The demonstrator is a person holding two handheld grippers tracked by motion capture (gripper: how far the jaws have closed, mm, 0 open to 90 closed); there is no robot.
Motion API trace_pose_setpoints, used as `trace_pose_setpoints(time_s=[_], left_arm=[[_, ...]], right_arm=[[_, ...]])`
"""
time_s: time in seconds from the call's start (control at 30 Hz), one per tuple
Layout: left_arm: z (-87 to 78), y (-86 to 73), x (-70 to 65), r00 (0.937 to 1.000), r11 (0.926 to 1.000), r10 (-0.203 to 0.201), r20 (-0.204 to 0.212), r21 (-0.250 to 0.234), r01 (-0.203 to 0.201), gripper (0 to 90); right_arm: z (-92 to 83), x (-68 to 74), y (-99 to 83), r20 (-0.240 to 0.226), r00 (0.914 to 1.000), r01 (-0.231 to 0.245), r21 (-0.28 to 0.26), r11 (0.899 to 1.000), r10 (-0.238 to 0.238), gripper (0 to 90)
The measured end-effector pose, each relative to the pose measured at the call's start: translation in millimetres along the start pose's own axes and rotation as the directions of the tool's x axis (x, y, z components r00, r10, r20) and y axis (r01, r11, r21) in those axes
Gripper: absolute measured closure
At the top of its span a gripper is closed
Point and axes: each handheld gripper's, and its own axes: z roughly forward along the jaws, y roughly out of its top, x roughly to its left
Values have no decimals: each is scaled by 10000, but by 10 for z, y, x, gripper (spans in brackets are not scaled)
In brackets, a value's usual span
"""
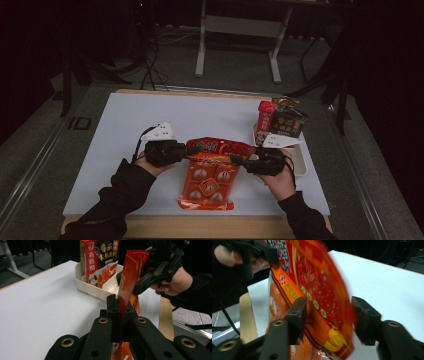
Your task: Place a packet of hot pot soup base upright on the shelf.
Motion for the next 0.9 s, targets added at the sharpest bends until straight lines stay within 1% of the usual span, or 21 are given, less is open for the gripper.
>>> trace_pose_setpoints(time_s=[0.03, 0.07, 0.1, 0.13, 0.17, 0.2, 0.23, 0.27, 0.3, 0.33, 0.37, 0.4, 0.43, 0.53, 0.6, 0.63, 0.77, 0.8, 0.83, 0.87, 0.9], left_arm=[[-2, 8, -13, 10000, 10000, -3, -28, 9, 3, 899], [-2, 7, -17, 10000, 10000, -5, 8, -11, 5, 899], [-2, 7, -17, 10000, 10000, -5, 8, -11, 5, 899], [-7, 1, -9, 9999, 9999, -101, 23, -17, 101, 899], [-7, 1, -9, 9999, 9999, -101, 23, -17, 101, 899], [-9, -12, 0, 9997, 9997, -224, 18, -66, 225, 899], [-10, -14, 9, 9996, 9996, -286, 53, -55, 286, 898], [-10, -14, 9, 9996, 9996, -286, 53, -55, 286, 898], [-10, -17, 13, 9996, 9995, -294, 30, -69, 294, 898], [-19, -19, 26, 9992, 9993, -356, 163, -140, 358, 897], [-19, -19, 26, 9992, 9993, -356, 163, -140, 358, 896], [-39, -17, 34, 9988, 9990, -354, 351, -250, 363, 895], [-39, -17, 34, 9988, 9990, -354, 351, -250, 363, 894], [-102, 12, 44, 9973, 9986, -322, 664, -394, 349, 892], [-102, 12, 44, 9973, 9986, -322, 664, -394, 349, 892], [-146, 21, 51, 9926, 9959, -568, 1077, -634, 638, 892], [-189, 45, 18, 9926, 9966, -218, 1192, -759, 310, 890], [-189, 45, 18, 9926, 9966, -218, 1192, -759, 310, 887], [-200, 59, 6, 9930, 9964, -38, 1183, -842, 138, 882], [-200, 59, 6, 9930, 9964, -38, 1183, -842, 138, 872], [-206, 63, -2, 9936, 9951, 104, 1128, -984, 7, 857]], right_arm=[[13, 4, -12, -105, 9999, 36, -2, 10000, -36, 567], [25, 14, -27, -416, 9991, 88, -1, 10000, -88, 614], [31, 29, -36, -455, 9988, 172, -43, 9998, -173, 641], [26, 30, -39, -659, 9978, 107, -36, 9999, -109, 681], [26, 30, -39, -659, 9978, 107, -36, 9999, -109, 681], [11, 32, -35, -819, 9966, 17, 48, 10000, -13, 785], [7, 38, -35, -881, 9961, 16, 72, 10000, -9, 859], [7, 38, -35, -881, 9961, 16, 72, 10000, -9, 859], [10, 57, -36, -966, 9953, 106, 189, 9998, -87, 893], [-5, 123, -25, -682, 9971, 346, 212, 9992, -330, 899], [-5, 123, -25, -682, 9971, 346, 212, 9992, -330, 899], [-36, 165, -3, -679, 9972, 307, 147, 9994, -296, 900], [-49, 181, 11, -663, 9972, 347, 142, 9993, -337, 900], [-103, 242, 83, -852, 9959, 311, 144, 9994, -298, 900], [-116, 256, 108, -931, 9953, 291, 115, 9995, -279, 900], [-147, 301, 156, -908, 9953, 353, 58, 9994, -347, 900], [-216, 370, 225, -857, 9953, 440, -185, 9989, -455, 900], [-216, 370, 225, -857, 9953, 440, -185, 9989, -455, 900], [-246, 387, 258, -935, 9946, 436, -220, 9988, -455, 900], [-259, 394, 279, -943, 9945, 445, -206, 9988, -463, 900], [-270, 395, 298, -944, 9944, 464, -234, 9987, -484, 900]])
